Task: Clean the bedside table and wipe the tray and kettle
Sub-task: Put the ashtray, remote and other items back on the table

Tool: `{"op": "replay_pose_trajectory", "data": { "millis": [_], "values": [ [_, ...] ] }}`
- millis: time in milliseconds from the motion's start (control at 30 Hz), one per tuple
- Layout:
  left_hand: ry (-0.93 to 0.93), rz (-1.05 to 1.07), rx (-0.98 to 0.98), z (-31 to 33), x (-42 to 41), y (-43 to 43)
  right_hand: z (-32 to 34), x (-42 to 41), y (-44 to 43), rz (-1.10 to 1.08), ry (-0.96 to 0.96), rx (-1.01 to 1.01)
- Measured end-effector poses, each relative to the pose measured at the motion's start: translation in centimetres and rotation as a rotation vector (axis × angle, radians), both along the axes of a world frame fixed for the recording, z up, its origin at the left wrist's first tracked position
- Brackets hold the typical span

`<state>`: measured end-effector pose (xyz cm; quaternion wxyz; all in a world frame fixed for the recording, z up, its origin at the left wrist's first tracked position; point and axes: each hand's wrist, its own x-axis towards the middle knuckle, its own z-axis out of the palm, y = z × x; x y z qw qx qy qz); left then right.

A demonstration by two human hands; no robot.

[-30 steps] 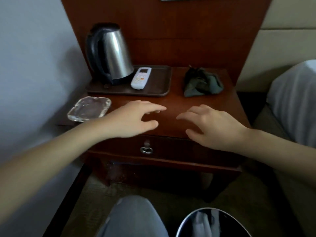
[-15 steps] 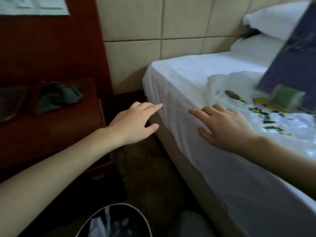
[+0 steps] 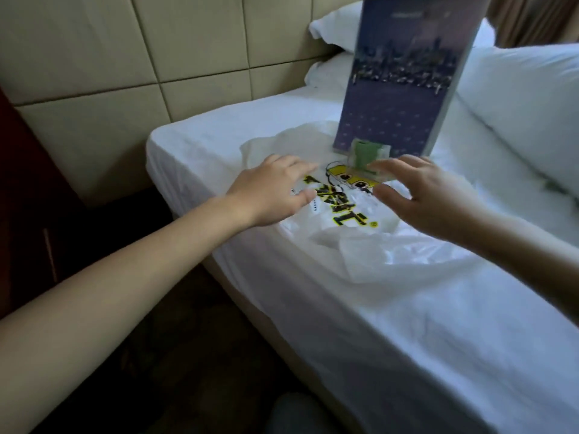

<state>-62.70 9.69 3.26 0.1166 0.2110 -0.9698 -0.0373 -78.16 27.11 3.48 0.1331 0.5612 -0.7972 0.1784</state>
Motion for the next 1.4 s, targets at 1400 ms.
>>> {"op": "replay_pose_trajectory", "data": {
  "millis": [1400],
  "values": [
    [0.255, -0.365, 0.472, 6.4, -4.4, -9.4, 4.4, -7.7, -8.7, 0.247, -1.034, -0.769]
  ]
}}
